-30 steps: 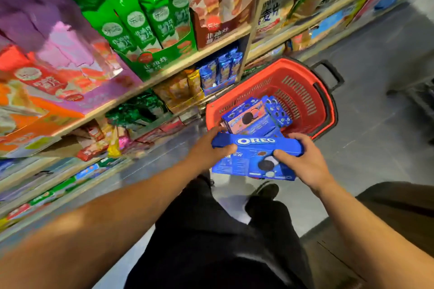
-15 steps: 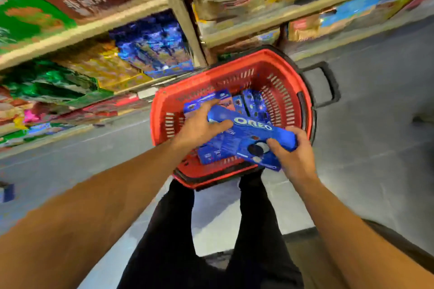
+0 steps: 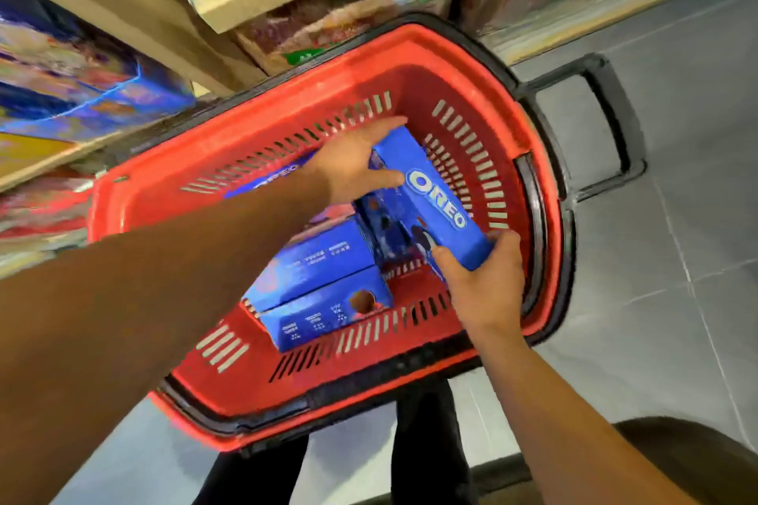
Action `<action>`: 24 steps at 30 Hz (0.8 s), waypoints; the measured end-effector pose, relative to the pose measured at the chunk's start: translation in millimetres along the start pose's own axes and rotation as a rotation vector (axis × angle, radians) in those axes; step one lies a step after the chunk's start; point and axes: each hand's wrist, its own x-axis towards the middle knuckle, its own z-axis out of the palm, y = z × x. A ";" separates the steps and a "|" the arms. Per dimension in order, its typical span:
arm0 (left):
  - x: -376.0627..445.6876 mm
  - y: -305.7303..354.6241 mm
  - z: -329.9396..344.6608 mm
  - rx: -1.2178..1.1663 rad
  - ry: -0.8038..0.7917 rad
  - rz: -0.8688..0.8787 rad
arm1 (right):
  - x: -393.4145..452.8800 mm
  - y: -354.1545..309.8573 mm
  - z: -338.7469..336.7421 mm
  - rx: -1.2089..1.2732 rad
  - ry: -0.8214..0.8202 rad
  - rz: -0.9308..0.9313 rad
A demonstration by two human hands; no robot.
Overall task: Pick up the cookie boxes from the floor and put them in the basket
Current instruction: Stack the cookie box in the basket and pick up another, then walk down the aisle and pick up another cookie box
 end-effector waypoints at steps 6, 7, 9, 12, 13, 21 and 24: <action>56.0 -23.3 39.1 0.077 -0.003 0.147 | 44.7 19.8 34.4 -0.310 -0.036 -0.012; 60.4 -27.9 43.4 0.087 0.015 0.150 | 50.0 20.5 40.4 -0.369 -0.062 -0.063; 65.2 -31.5 53.6 0.093 0.027 0.155 | 59.1 19.6 50.1 -0.449 -0.096 -0.171; 57.1 -24.4 66.3 0.055 0.022 0.158 | 61.1 13.6 52.2 -0.505 -0.137 -0.206; 48.0 -21.1 64.9 0.038 0.030 0.147 | 55.0 8.7 48.0 -0.512 -0.153 -0.195; -97.5 7.5 -7.0 -0.126 0.147 -0.065 | -46.1 -48.5 -16.0 -0.599 -0.220 -0.155; -166.5 27.3 -47.1 -0.195 0.189 -0.112 | -105.9 -82.7 -38.3 -0.606 -0.202 -0.154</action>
